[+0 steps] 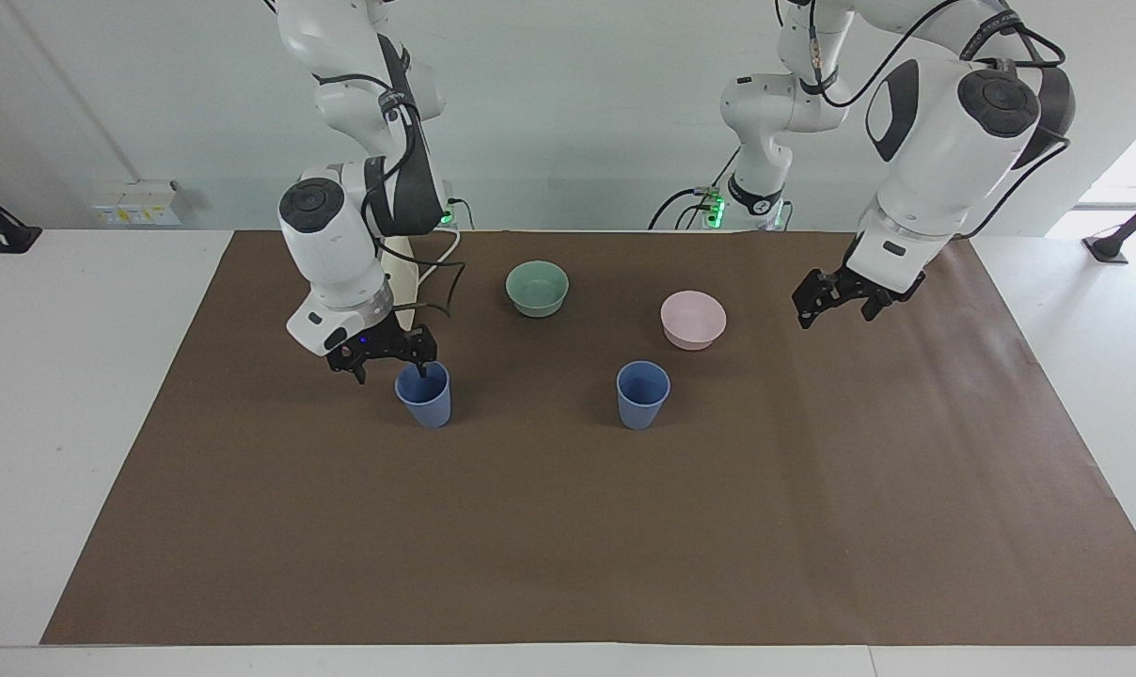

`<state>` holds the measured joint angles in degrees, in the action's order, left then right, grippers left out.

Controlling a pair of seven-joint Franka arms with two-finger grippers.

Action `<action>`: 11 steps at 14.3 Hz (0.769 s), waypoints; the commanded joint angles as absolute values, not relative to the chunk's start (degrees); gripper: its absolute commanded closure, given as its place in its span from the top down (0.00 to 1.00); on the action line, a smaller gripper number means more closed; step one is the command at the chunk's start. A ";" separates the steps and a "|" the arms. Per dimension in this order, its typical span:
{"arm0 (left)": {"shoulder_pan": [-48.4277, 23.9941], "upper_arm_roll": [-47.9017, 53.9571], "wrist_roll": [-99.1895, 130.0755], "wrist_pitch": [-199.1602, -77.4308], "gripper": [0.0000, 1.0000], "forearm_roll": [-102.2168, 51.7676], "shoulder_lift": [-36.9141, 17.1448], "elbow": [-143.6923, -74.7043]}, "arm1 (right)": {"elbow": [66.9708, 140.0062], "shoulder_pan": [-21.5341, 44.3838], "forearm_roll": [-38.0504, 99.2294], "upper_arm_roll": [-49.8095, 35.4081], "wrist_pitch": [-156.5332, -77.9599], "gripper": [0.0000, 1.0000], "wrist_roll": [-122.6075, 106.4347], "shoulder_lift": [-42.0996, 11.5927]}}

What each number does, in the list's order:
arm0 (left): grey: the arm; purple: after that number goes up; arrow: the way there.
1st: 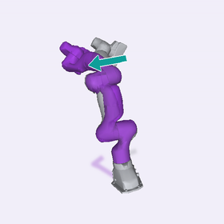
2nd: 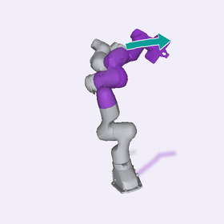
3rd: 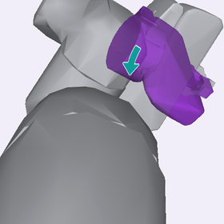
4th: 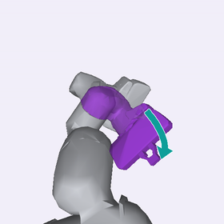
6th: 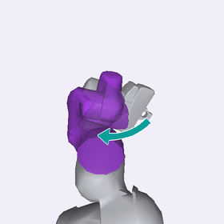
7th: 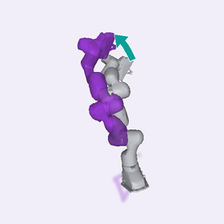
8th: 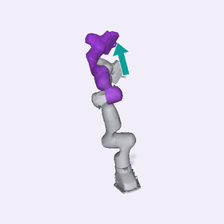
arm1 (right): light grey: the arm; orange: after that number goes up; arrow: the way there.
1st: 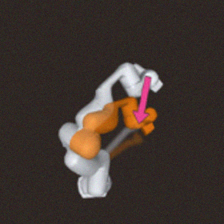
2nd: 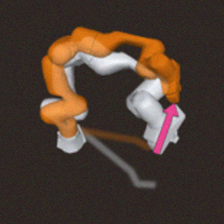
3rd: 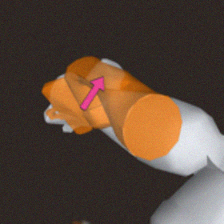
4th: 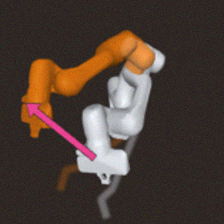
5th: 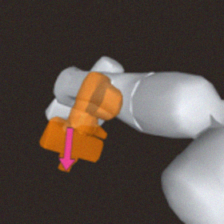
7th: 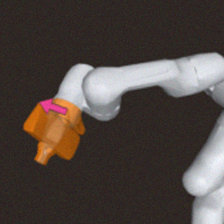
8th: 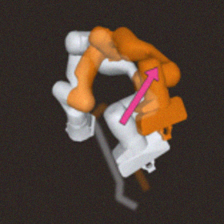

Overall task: Stack blue cups with both arms
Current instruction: 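Release the cup and withdraw the left gripper while the right gripper reaches the other cup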

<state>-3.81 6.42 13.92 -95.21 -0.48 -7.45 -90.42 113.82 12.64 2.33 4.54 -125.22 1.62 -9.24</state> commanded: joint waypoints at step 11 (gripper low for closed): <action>2.99 5.80 0.88 -87.28 1.00 2.20 0.78 -87.80 | 115.67 12.30 3.69 4.57 -128.67 0.00 1.05 -10.63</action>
